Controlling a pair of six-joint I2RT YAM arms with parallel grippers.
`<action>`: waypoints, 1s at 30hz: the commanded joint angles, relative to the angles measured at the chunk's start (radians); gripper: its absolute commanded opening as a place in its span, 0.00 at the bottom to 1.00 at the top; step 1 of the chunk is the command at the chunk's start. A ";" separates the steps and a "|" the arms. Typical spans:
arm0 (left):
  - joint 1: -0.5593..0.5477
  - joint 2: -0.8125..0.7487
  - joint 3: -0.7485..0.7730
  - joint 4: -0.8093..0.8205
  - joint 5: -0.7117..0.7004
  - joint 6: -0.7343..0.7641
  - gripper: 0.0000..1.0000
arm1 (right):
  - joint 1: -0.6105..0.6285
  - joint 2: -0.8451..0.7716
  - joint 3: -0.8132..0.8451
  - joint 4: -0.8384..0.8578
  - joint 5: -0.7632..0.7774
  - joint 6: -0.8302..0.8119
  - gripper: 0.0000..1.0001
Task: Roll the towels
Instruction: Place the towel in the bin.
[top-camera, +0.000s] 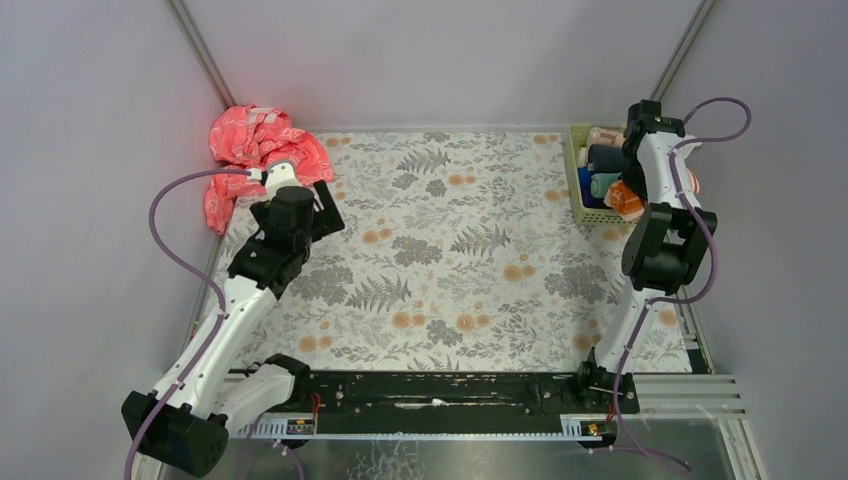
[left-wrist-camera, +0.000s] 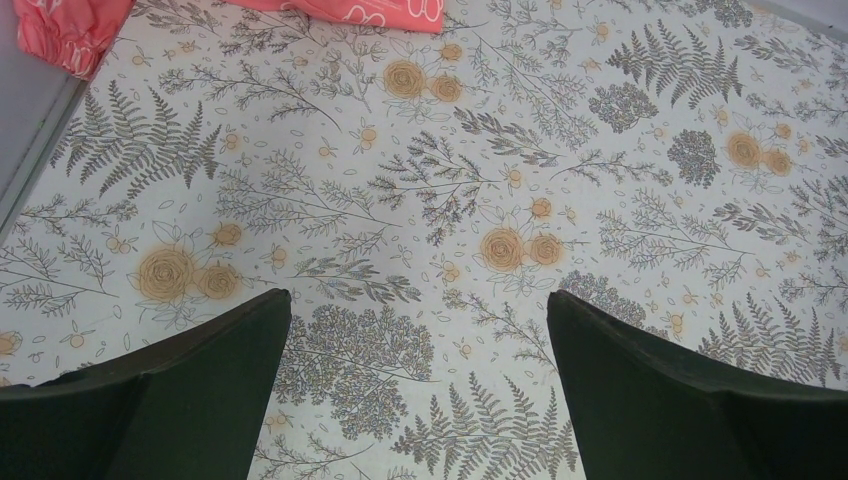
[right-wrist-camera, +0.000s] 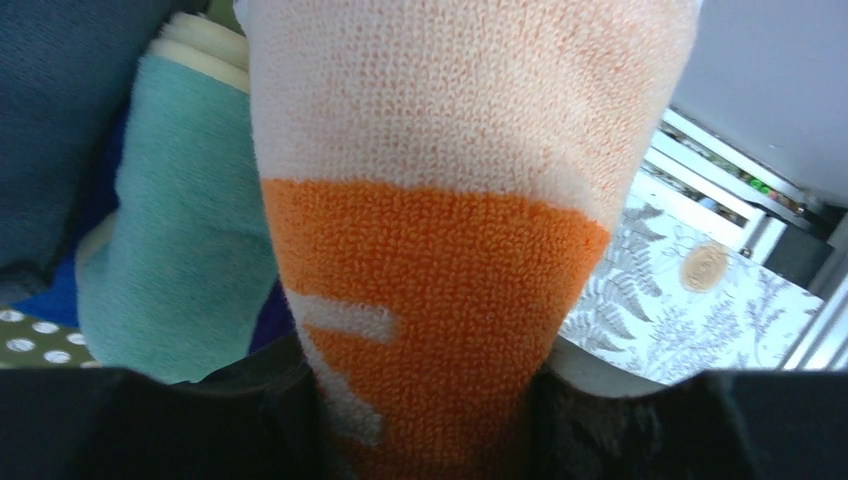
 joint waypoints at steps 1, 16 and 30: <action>-0.004 0.001 -0.012 -0.002 -0.036 0.012 1.00 | -0.004 0.062 0.087 0.040 -0.035 0.041 0.00; 0.005 0.012 -0.015 0.001 -0.023 0.013 1.00 | -0.004 0.093 0.024 0.183 -0.099 0.182 0.00; 0.014 0.010 -0.022 0.009 -0.001 0.012 1.00 | -0.004 0.144 -0.148 0.280 -0.171 0.310 0.00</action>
